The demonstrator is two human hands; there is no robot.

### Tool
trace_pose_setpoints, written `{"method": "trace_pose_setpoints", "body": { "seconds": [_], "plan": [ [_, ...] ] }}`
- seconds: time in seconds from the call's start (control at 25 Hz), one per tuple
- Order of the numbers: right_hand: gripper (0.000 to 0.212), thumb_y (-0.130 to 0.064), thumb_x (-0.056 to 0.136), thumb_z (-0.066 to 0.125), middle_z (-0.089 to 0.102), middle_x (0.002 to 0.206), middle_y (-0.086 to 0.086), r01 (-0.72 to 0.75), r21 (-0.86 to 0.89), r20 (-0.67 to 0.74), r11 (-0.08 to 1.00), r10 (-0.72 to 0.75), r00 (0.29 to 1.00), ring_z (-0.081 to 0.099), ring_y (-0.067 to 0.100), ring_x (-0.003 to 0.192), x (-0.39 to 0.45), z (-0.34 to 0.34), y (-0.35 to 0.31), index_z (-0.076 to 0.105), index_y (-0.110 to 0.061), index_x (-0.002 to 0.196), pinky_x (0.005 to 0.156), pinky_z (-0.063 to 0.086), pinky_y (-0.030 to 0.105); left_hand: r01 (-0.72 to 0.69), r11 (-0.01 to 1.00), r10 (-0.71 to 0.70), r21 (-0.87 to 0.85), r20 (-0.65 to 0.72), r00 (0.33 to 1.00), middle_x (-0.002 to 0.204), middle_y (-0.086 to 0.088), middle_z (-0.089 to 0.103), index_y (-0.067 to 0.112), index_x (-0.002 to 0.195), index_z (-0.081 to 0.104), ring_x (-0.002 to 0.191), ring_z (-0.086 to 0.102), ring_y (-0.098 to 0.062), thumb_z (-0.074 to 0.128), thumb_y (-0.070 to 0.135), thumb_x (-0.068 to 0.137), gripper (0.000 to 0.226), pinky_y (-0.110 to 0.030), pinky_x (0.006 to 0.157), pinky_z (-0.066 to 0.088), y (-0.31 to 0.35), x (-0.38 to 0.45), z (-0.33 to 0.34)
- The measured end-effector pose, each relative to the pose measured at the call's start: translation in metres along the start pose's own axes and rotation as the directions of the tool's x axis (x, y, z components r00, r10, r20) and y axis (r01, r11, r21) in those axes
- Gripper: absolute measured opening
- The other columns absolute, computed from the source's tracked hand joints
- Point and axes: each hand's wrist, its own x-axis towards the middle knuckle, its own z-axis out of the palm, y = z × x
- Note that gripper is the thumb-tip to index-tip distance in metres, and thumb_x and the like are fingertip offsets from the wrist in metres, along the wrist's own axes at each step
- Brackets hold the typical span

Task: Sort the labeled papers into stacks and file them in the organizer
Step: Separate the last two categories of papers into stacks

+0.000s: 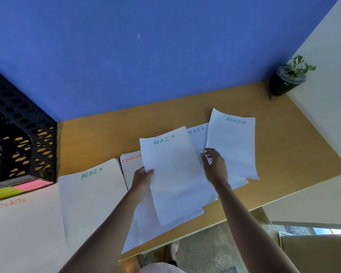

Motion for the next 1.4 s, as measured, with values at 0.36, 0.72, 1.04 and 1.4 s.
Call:
{"method": "trace_pose_setpoints", "body": {
  "seconds": [0.36, 0.72, 1.04, 1.4],
  "plan": [
    [0.073, -0.008, 0.091, 0.052, 0.017, 0.165, 0.009, 0.158, -0.430, 0.325, 0.889, -0.010, 0.945, 0.015, 0.025, 0.152, 0.009, -0.011, 0.024, 0.020, -0.008, 0.156, 0.124, 0.009, 0.038, 0.021, 0.997, -0.022, 0.068, 0.026, 0.999, 0.119, -0.008, 0.069, 0.018, 0.112, 0.066, 0.110, 0.064, -0.031, 0.050, 0.008, 0.098, 0.024, -0.052, 0.101, 0.050, -0.007, 0.013, -0.002],
    [0.070, 0.015, 0.085, 0.047, 0.059, 0.140, 0.009, 0.353, -0.192, 0.045, 0.916, -0.351, 0.935, 0.055, 0.033, 0.129, -0.020, -0.006, -0.010, 0.043, -0.013, 0.149, 0.089, 0.056, 0.044, 0.035, 0.995, -0.037, 0.098, 0.020, 0.999, 0.122, -0.008, 0.068, 0.020, 0.114, 0.065, 0.110, 0.064, -0.032, 0.047, 0.012, 0.099, 0.025, -0.054, 0.100, 0.051, -0.003, 0.012, -0.002],
    [0.047, 0.000, 0.090, 0.060, 0.066, 0.132, 0.006, 0.741, -0.090, 0.311, 0.665, -0.688, 0.655, 0.064, 0.022, 0.119, -0.087, 0.041, -0.018, 0.057, -0.007, 0.137, 0.105, 0.046, 0.029, 0.152, 0.987, -0.152, 0.042, -0.014, 0.988, 0.118, -0.002, 0.065, 0.019, 0.124, 0.059, 0.109, 0.063, -0.031, 0.045, 0.066, 0.093, 0.058, -0.051, 0.101, 0.050, 0.003, 0.012, -0.001],
    [0.052, -0.054, 0.094, 0.052, 0.068, 0.126, -0.002, 0.410, 0.056, 0.219, 0.910, -0.412, 0.884, 0.065, 0.019, 0.114, -0.060, 0.010, -0.010, 0.060, -0.017, 0.130, 0.097, 0.051, 0.030, 0.038, 0.997, -0.037, 0.068, -0.021, 0.999, 0.095, -0.011, 0.069, 0.002, 0.114, 0.067, 0.077, 0.061, -0.025, 0.068, -0.002, 0.086, 0.028, -0.030, 0.070, 0.049, -0.002, 0.012, 0.001]
  ]
}}
